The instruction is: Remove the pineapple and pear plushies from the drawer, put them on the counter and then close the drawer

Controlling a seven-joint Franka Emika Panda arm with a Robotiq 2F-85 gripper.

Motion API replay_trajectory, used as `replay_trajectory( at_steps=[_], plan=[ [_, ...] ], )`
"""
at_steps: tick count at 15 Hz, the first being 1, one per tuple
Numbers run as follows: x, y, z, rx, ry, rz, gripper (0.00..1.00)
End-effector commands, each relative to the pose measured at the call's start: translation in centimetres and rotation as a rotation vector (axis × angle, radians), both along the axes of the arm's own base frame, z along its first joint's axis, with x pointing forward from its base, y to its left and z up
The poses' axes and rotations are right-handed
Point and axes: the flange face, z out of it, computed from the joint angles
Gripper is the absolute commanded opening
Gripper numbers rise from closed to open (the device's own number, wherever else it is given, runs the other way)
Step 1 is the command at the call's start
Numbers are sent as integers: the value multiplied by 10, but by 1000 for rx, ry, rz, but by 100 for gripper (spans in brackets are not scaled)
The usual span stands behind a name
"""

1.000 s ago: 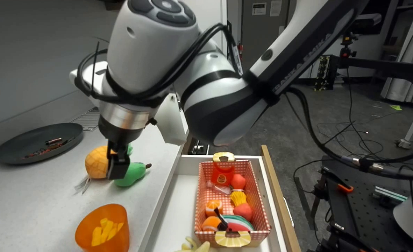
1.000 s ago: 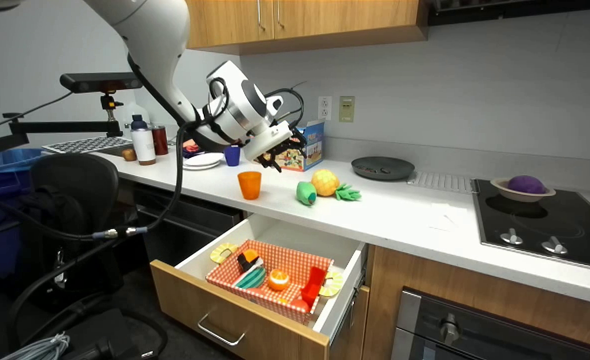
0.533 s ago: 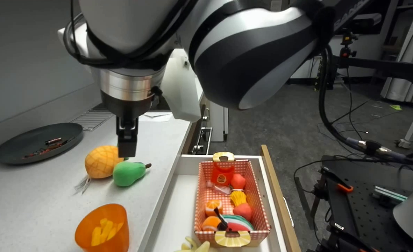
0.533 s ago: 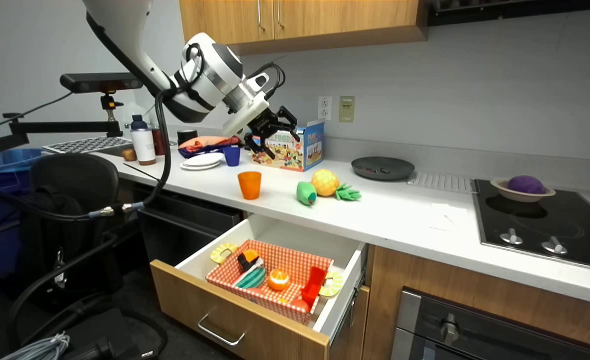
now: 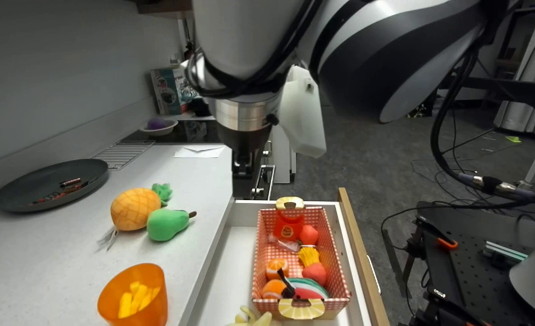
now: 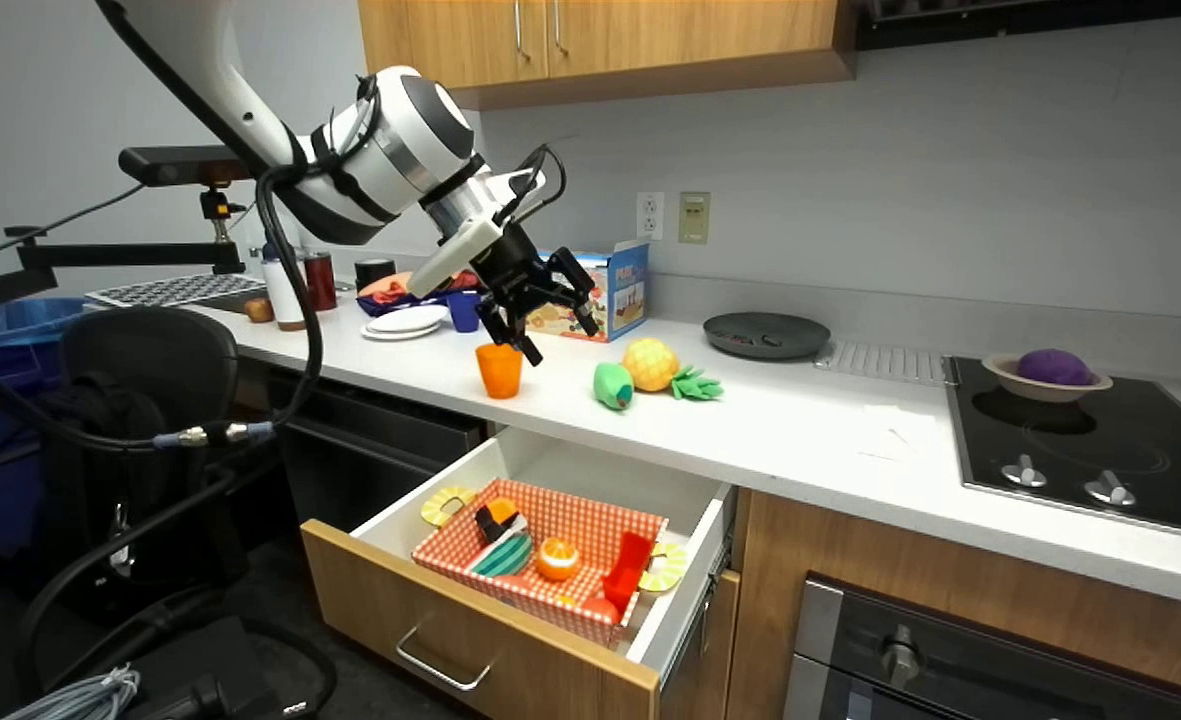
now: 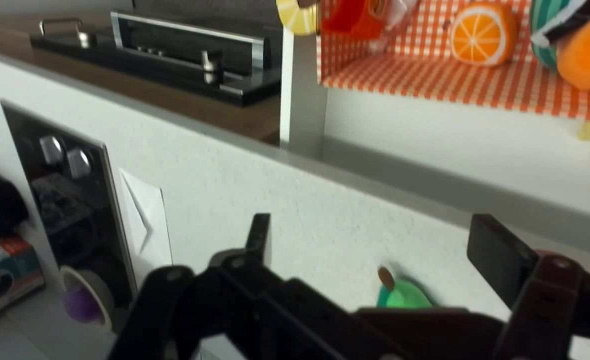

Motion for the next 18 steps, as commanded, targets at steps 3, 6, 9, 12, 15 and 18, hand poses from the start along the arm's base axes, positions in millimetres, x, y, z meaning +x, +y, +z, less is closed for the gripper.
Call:
replay_trajectory(
  at_steps=[3, 6, 9, 12, 15, 18],
  plan=[
    [-27, -62, -7, 17, 46, -114, 100],
    [-43, -76, -6, 21, 48, -136, 100],
    [-40, -73, -17, 96, 155, -160, 100],
    [-48, -78, -24, 185, 257, -215, 100],
    [-57, -90, -20, 219, 301, -279, 100],
    [-69, -110, -21, 215, 331, -363, 100]
  ],
)
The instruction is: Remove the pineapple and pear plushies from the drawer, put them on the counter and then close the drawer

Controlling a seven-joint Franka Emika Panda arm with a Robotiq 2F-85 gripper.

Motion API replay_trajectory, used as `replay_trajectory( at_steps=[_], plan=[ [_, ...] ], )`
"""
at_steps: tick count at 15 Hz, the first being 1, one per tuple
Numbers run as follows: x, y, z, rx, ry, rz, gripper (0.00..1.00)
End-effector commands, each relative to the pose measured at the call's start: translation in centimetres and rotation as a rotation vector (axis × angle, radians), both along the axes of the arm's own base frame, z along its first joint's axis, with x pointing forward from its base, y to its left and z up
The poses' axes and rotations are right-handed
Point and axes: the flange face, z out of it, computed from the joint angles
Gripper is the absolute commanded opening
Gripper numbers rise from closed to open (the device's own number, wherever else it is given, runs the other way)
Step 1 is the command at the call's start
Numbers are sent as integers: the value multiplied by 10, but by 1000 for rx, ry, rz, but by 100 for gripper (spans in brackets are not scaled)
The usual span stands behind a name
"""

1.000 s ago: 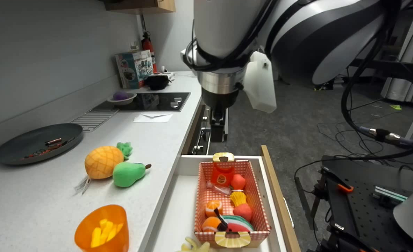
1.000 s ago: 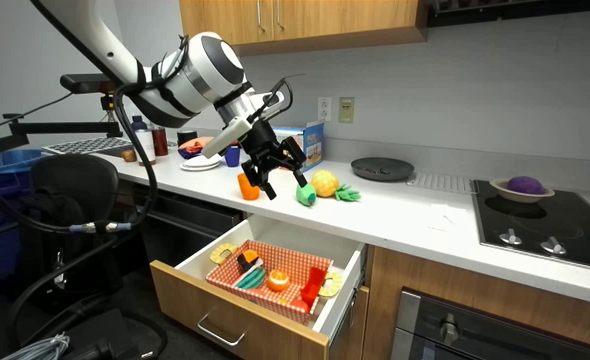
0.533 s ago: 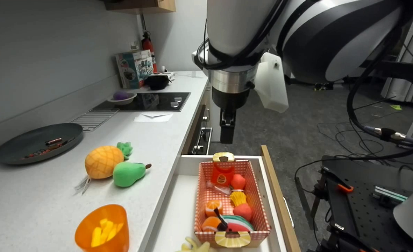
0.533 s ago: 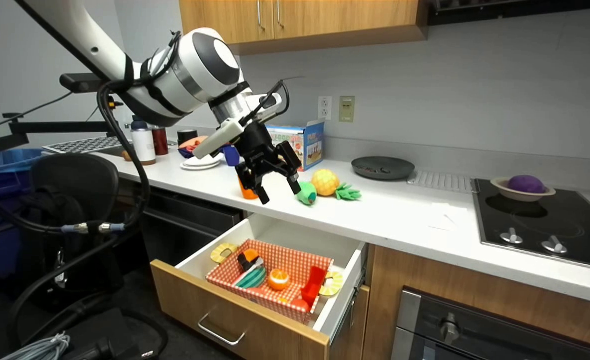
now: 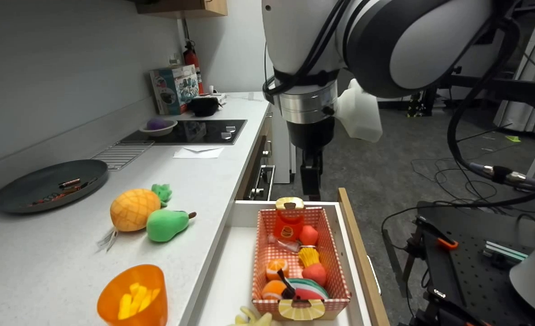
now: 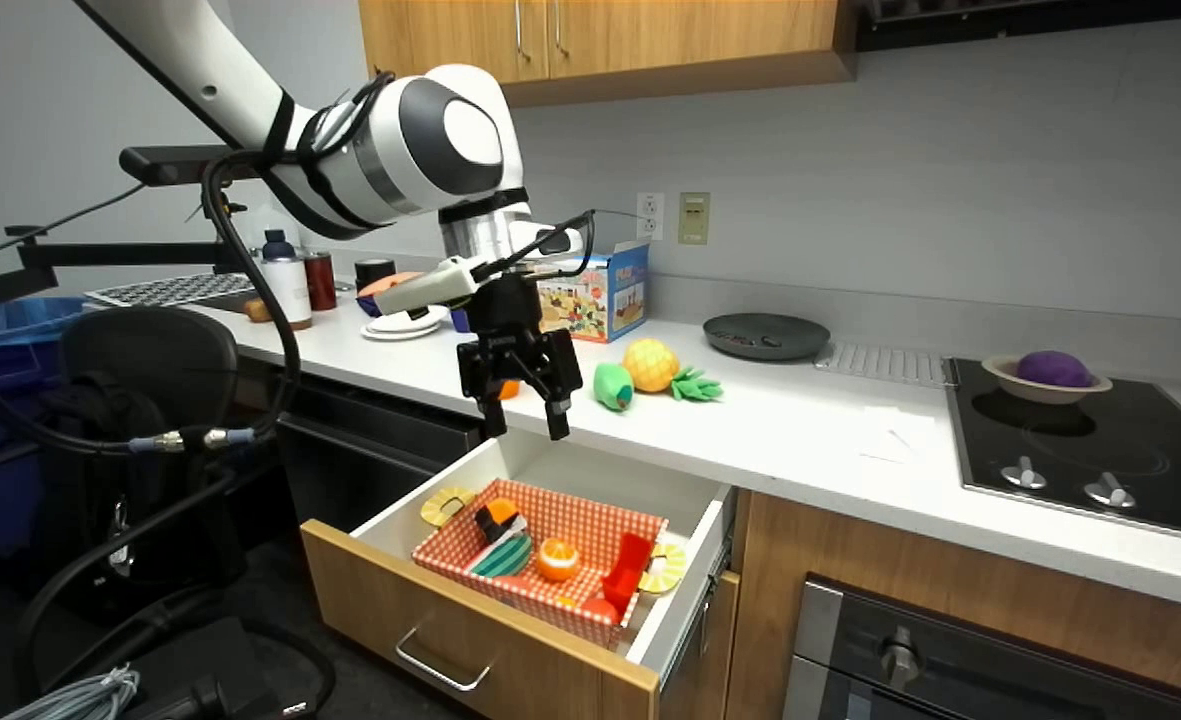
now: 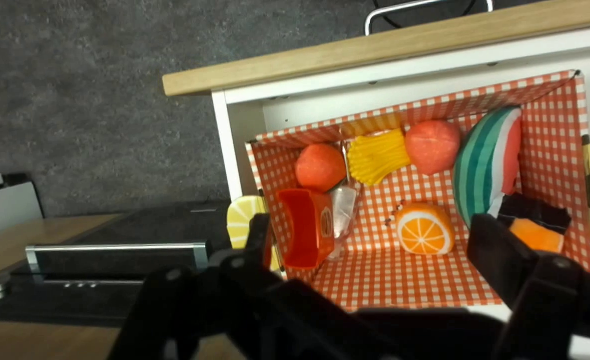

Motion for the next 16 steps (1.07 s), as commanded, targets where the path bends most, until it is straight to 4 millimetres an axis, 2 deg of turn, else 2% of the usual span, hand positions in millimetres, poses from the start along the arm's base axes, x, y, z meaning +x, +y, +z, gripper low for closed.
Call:
replay_trajectory(
  at_steps=[1, 4, 9, 16],
  plan=[
    [-20, -24, 6, 3, 46, -76, 100],
    [-39, -44, -6, -11, 79, -114, 100],
    [-77, -65, -43, 66, 195, -212, 100],
    [-118, -76, -91, 149, 336, -223, 100]
  ],
)
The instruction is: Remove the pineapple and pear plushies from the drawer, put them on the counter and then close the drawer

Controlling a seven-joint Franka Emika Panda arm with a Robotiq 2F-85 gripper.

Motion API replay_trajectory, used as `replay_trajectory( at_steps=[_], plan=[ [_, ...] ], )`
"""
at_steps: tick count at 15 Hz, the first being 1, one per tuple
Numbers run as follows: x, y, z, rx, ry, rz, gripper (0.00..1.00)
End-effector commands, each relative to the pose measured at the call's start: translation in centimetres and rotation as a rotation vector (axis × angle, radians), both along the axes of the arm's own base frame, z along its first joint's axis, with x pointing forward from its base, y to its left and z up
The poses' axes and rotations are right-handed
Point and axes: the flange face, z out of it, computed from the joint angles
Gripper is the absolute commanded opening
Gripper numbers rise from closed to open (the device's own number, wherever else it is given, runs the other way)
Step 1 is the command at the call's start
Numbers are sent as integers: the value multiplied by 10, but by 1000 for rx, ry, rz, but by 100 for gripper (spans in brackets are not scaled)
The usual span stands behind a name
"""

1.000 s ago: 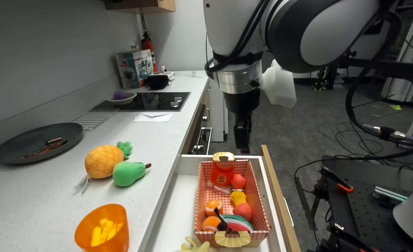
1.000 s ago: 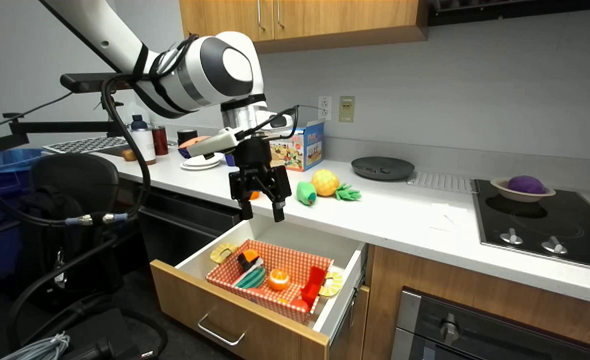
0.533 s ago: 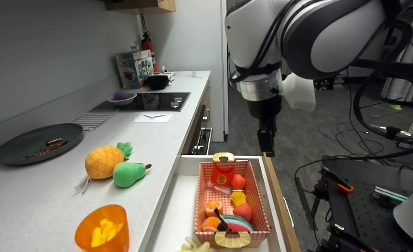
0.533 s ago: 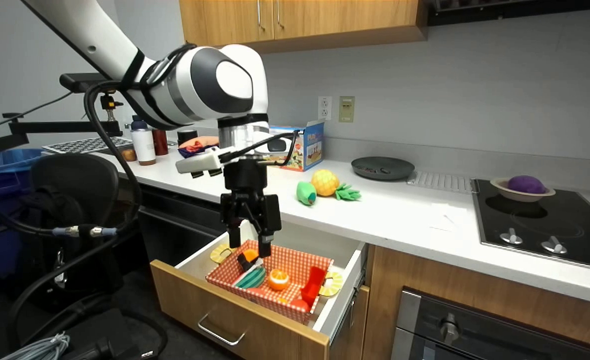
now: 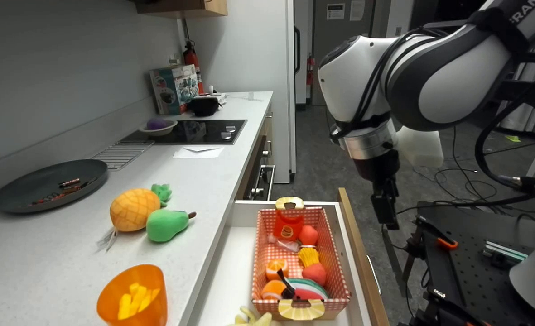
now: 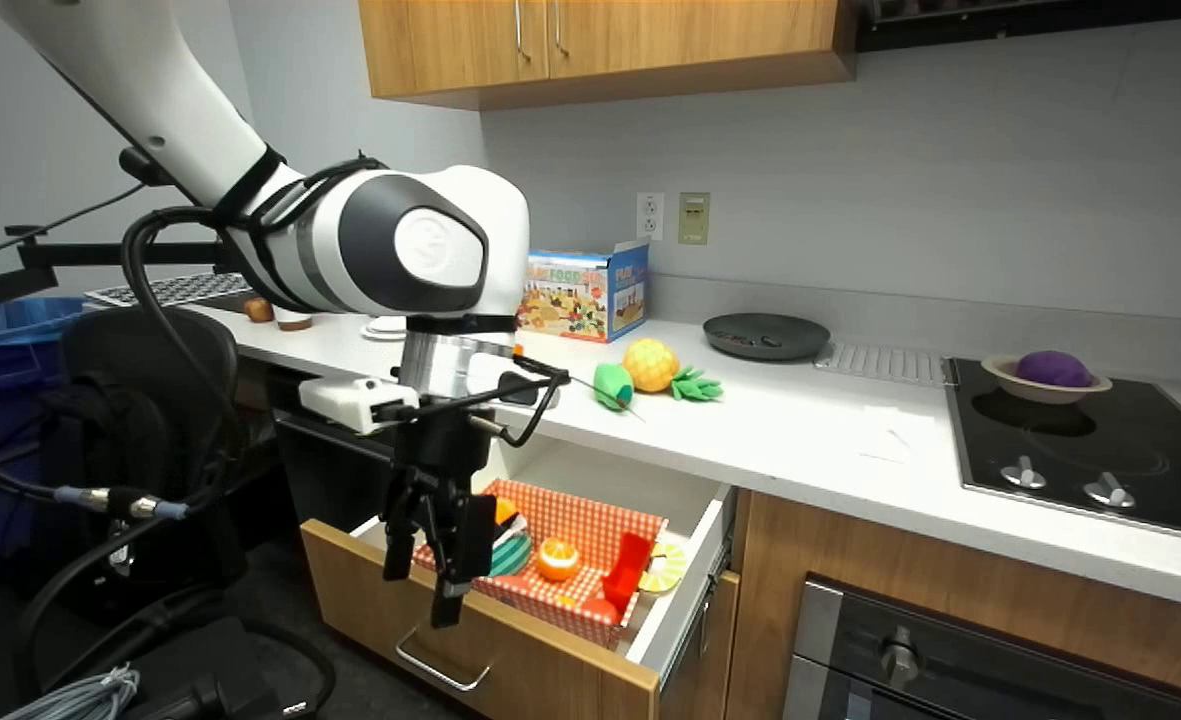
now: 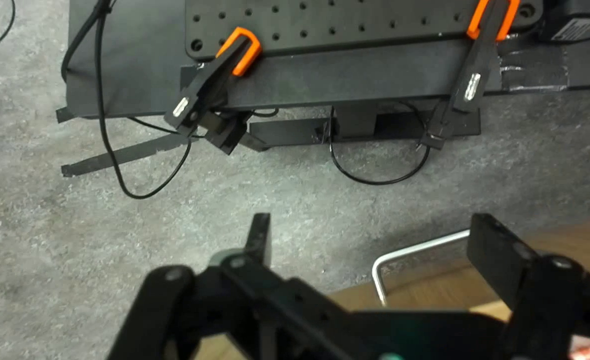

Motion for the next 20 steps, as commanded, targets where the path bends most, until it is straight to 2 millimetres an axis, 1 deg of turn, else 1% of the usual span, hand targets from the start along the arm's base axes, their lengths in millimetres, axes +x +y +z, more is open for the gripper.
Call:
replay_trajectory(
  at_steps=[1, 5, 7, 8, 9, 12, 17, 20],
  plan=[
    [-19, -8, -15, 117, 48, 5, 100],
    [-24, -9, -34, 262, 109, 47, 100],
    [-22, -9, -44, 287, 125, 80, 100],
    [-19, -8, -48, 263, 120, 106, 100],
    [-25, -6, -38, 248, 126, 73, 100],
    [-24, -6, -48, 252, 127, 86, 100],
    [-23, -6, -49, 253, 130, 87, 100],
    [-12, 1, -59, 217, 113, 80, 100]
  ],
)
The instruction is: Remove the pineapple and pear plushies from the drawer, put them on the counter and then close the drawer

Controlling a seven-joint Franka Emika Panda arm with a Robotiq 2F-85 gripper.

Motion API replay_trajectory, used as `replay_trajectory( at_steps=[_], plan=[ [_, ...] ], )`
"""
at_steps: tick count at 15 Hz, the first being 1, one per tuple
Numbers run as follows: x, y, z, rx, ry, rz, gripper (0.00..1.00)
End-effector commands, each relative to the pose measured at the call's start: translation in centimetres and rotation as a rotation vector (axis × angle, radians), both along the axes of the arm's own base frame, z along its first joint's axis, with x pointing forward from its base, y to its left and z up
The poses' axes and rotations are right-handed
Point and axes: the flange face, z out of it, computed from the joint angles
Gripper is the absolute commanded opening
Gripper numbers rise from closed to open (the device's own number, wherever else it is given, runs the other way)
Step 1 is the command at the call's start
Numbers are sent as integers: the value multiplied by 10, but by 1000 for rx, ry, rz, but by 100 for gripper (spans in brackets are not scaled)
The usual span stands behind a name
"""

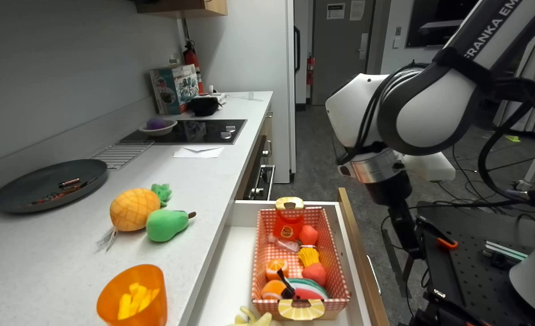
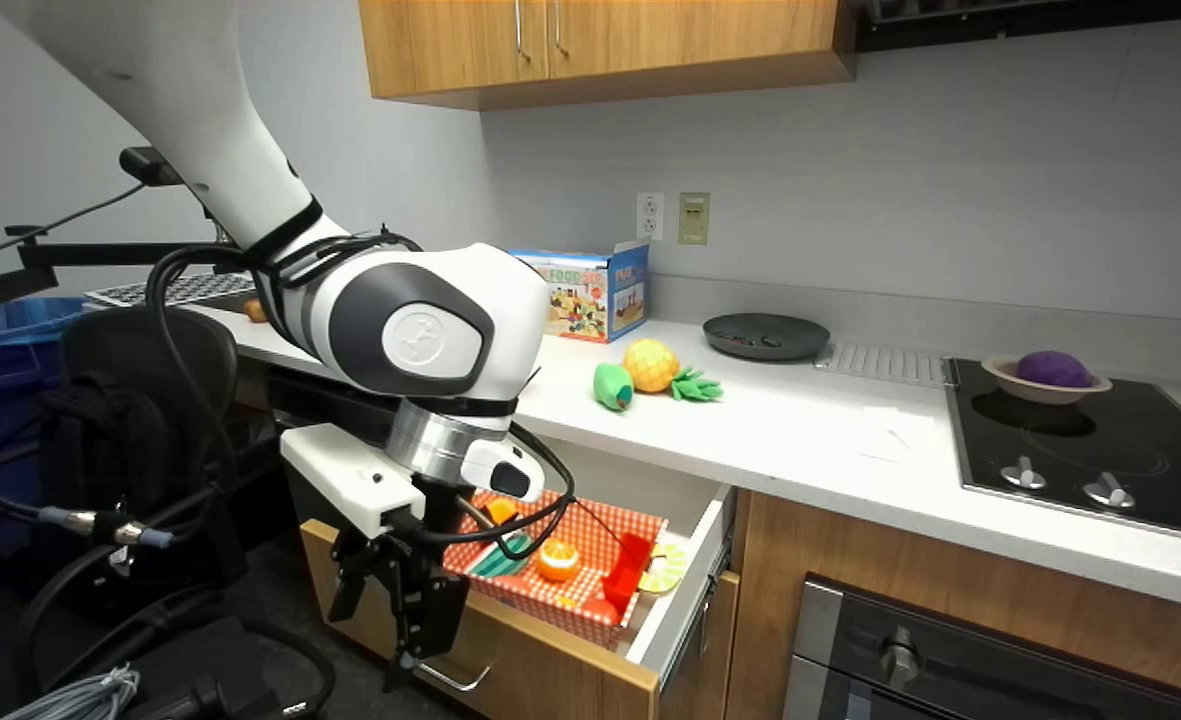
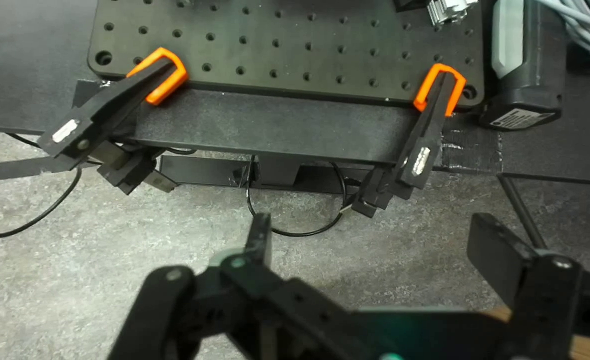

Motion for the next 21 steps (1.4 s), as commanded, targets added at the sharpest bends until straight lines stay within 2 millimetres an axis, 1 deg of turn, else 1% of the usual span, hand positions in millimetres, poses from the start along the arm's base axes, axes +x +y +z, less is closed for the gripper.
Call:
replay_trajectory(
  at_steps=[1, 6, 13, 15, 18, 21],
  plan=[
    [15, 7, -10, -31, -34, 0, 100],
    [39, 16, -18, -72, -93, 41, 100],
    [67, 21, -36, -113, -118, 88, 100],
    [72, 23, -40, -116, -122, 99, 100],
    [81, 27, -41, -106, -146, 110, 100],
    [97, 36, -33, -95, -209, 122, 100]
  ],
)
